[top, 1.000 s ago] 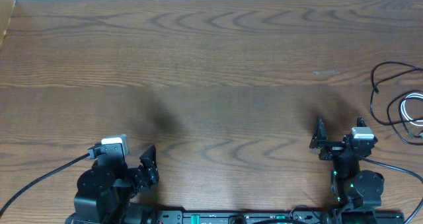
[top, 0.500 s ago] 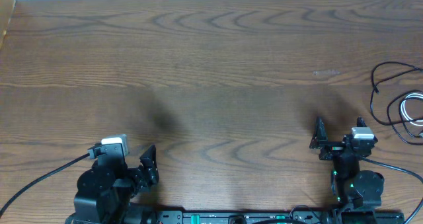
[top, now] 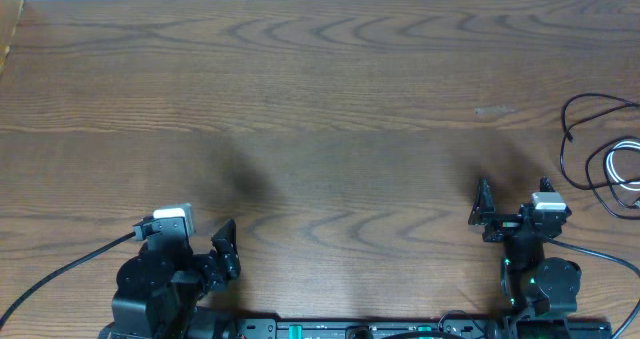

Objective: Untangle cables

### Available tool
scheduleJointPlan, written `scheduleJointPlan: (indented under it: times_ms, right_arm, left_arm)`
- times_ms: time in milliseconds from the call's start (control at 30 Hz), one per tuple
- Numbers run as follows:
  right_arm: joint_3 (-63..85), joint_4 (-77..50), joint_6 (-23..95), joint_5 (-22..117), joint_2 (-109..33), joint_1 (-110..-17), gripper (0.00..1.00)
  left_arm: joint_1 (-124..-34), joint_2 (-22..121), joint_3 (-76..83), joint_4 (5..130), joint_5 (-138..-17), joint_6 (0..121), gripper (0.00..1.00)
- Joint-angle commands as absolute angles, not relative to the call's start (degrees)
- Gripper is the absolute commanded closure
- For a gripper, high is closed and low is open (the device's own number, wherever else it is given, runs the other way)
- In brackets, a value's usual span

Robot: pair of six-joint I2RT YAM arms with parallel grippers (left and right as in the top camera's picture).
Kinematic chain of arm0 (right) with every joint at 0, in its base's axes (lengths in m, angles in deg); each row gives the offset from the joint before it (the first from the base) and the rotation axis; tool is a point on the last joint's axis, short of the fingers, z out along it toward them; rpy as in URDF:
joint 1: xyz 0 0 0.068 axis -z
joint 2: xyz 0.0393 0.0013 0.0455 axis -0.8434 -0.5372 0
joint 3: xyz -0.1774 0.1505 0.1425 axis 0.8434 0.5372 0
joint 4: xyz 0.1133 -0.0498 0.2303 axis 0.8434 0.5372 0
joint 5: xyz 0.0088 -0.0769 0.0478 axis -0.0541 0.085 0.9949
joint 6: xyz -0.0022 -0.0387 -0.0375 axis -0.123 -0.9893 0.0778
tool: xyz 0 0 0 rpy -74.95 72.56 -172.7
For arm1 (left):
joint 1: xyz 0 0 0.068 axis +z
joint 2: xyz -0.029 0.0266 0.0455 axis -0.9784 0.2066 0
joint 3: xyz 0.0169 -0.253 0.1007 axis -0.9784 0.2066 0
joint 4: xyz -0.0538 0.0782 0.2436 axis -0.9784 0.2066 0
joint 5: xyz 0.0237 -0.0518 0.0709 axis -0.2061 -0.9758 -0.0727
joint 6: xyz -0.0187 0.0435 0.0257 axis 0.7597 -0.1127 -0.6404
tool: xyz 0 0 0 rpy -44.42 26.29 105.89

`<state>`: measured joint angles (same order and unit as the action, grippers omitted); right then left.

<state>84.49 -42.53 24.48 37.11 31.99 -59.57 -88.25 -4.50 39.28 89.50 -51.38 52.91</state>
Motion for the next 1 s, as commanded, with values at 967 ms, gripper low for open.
scheduleJointPlan:
  times_ms: [967]
  right_arm:
    - [84.5, -42.3, 25.2, 37.2, 32.3, -59.3, 0.01]
  left_arm:
    - [-77.4, -22.3, 74.6, 44.2, -50.4, 50.4, 0.19]
